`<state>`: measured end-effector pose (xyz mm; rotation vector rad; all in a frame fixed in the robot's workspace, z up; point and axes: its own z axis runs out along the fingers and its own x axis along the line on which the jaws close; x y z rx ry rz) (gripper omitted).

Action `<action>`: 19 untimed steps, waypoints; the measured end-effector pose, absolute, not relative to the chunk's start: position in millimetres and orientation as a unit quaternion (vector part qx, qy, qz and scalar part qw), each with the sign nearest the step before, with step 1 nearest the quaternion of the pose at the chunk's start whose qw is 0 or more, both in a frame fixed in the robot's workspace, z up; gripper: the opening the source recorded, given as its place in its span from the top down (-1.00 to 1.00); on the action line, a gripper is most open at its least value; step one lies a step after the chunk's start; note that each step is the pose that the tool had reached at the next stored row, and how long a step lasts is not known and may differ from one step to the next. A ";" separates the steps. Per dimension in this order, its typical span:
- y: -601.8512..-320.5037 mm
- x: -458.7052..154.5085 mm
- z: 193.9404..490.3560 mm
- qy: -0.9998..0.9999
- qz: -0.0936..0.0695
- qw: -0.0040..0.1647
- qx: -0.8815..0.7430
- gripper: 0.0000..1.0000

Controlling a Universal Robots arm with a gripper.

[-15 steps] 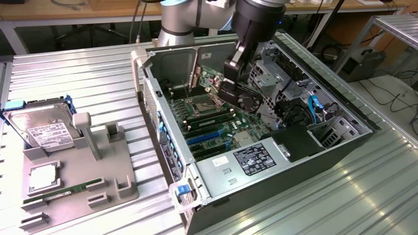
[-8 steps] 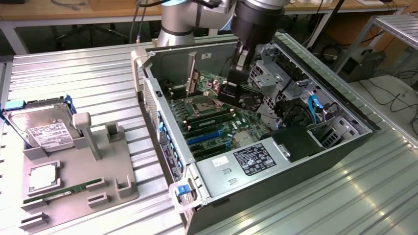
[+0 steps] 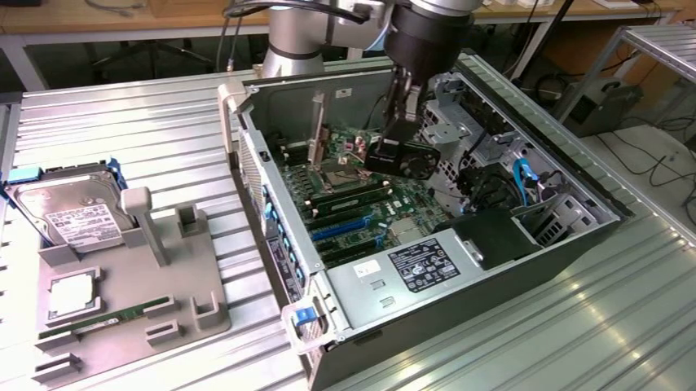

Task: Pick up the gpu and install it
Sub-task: 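Insert the gpu into the slot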

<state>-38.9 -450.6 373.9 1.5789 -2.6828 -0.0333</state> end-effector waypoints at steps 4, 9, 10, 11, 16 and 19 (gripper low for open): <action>-450.5 -38.9 373.4 -0.841 -0.010 0.014 0.541 0.47; -450.6 -38.8 367.0 -0.801 -0.009 0.015 0.599 0.47; -450.6 -38.9 365.2 -0.791 -0.009 0.015 0.612 0.47; -450.6 -39.0 364.4 -0.784 -0.009 0.014 0.620 0.47; -455.5 -55.7 339.3 -0.743 -0.009 0.015 0.669 0.47; -454.8 -70.7 313.6 -0.719 -0.008 0.015 0.694 0.47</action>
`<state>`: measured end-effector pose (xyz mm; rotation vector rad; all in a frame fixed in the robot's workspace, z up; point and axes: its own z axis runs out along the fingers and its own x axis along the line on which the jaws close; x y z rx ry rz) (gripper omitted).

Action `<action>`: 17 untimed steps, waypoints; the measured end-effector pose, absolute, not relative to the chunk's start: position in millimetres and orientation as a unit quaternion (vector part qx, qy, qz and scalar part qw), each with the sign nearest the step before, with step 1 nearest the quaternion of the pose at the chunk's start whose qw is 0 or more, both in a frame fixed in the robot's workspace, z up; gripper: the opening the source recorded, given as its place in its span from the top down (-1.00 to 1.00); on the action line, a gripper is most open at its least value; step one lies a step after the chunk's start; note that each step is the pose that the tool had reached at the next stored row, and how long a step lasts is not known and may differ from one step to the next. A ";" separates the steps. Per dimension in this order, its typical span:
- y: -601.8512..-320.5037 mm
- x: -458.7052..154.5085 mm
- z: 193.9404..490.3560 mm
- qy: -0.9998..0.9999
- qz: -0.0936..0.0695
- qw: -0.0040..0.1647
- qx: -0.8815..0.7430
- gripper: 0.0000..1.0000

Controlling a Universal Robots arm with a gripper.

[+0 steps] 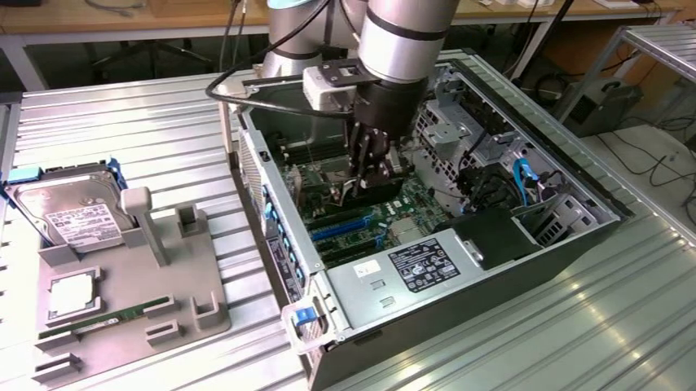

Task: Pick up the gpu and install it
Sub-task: 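Insert the gpu into the slot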

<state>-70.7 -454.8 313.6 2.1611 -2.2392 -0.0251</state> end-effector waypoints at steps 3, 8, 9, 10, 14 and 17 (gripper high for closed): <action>-449.9 -74.8 300.0 -0.708 -0.008 0.015 0.706 0.47; -448.4 -75.8 294.0 -0.706 -0.007 0.015 0.708 0.47; -448.1 -75.9 293.4 -0.705 -0.007 0.015 0.709 0.47; -447.7 -75.9 292.5 -0.704 -0.007 0.016 0.710 0.47; -445.6 -75.9 288.9 -0.698 -0.005 0.017 0.716 0.47; -445.1 -76.0 287.1 -0.696 -0.003 0.018 0.718 0.47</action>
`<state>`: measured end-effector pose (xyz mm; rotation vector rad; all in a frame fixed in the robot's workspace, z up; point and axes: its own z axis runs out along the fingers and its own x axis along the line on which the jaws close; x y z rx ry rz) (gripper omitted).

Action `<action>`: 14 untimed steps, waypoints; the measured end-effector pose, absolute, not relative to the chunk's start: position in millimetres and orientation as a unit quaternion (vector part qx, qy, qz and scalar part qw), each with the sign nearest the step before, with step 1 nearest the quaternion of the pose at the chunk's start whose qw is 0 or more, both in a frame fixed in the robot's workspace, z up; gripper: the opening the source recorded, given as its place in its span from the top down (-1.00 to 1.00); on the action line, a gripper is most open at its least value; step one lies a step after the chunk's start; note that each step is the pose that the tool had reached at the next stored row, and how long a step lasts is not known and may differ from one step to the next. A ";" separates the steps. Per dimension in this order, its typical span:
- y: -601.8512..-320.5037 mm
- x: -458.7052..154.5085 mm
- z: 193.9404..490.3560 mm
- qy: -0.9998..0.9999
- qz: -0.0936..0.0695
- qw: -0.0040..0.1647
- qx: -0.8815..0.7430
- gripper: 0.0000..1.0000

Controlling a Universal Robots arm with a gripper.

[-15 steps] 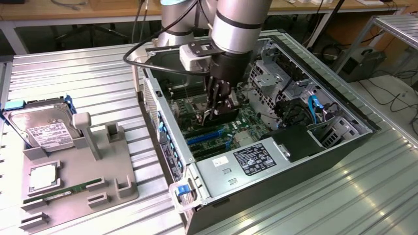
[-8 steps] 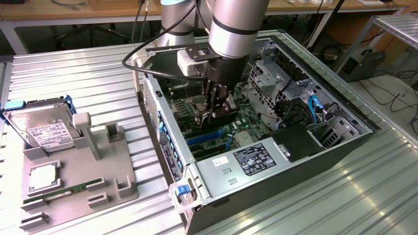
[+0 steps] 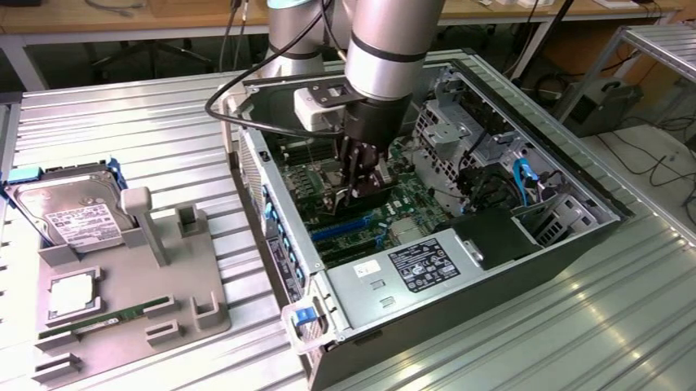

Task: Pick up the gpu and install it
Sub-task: 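Insert the gpu into the slot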

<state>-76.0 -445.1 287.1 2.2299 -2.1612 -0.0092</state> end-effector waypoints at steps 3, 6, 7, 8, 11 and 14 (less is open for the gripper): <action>-445.0 -76.3 284.7 -0.695 -0.001 0.019 0.718 0.47; -445.0 -76.9 281.8 -0.695 0.001 0.018 0.719 0.47; -445.0 -77.2 281.1 -0.695 0.001 0.018 0.719 0.47; -445.0 -77.5 280.3 -0.695 0.001 0.017 0.719 0.47; -445.1 -78.8 278.7 -0.695 0.001 0.017 0.718 0.47; -445.0 -79.5 277.1 -0.695 0.001 0.017 0.718 0.47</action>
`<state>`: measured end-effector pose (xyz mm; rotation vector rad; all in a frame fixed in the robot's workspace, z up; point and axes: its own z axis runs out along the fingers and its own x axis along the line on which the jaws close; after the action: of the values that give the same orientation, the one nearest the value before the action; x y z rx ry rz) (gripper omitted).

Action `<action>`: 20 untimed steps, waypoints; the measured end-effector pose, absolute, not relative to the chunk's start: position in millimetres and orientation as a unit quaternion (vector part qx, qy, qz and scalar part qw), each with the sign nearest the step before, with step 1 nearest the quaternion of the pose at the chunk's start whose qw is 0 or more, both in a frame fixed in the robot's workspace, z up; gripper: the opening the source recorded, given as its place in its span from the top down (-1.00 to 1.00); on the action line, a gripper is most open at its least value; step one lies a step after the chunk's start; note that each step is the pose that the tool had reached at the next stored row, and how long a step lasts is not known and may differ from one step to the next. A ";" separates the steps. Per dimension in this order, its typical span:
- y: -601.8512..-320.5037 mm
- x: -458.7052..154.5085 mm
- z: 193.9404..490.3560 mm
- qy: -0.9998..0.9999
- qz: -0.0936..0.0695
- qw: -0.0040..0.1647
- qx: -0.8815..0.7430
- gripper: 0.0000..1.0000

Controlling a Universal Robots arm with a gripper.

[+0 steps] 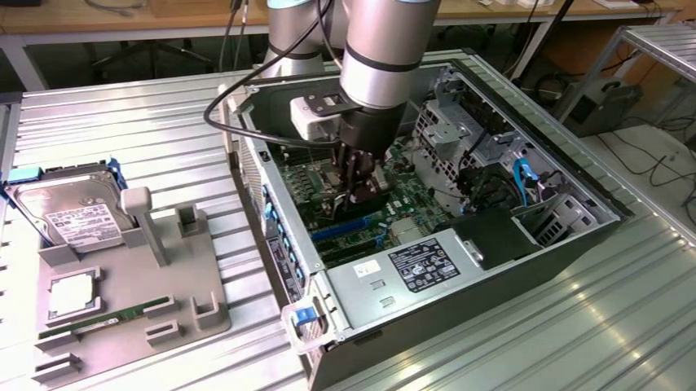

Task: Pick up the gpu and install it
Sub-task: 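Insert the gpu into the slot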

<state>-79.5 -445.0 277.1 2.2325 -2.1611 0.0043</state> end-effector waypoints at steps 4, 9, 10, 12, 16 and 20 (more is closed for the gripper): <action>-445.1 -79.8 275.1 -0.697 0.001 0.017 0.716 0.47; -445.4 -79.8 272.2 -0.704 0.001 0.017 0.710 0.47; -445.6 -79.8 271.7 -0.706 0.001 0.017 0.708 0.47; -446.2 -79.8 271.3 -0.707 0.001 0.017 0.707 0.47; -448.0 -79.8 270.3 -0.707 0.001 0.017 0.707 0.47; -449.7 -79.8 266.6 -0.707 0.000 0.019 0.707 0.47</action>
<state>-79.8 -449.7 266.6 2.1950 -2.1945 -0.0010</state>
